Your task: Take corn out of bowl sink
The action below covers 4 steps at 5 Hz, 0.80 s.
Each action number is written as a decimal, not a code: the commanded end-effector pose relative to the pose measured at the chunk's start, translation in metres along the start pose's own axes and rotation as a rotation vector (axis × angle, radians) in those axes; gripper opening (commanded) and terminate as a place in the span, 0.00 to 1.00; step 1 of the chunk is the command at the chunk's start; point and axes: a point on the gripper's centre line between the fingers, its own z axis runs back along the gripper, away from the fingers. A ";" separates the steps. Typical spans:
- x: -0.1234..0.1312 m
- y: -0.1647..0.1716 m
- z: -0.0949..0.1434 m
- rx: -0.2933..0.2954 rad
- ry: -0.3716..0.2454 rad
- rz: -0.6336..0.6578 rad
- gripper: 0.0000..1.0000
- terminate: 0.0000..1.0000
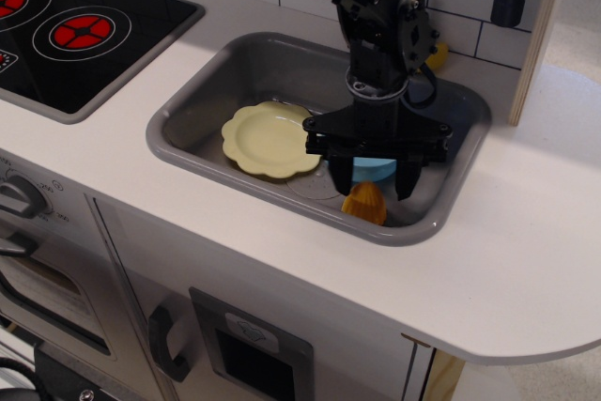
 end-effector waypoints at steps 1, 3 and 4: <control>0.023 0.000 0.049 -0.049 -0.034 0.005 1.00 0.00; 0.031 0.001 0.071 -0.063 -0.069 0.054 1.00 0.00; 0.031 0.001 0.071 -0.063 -0.069 0.054 1.00 1.00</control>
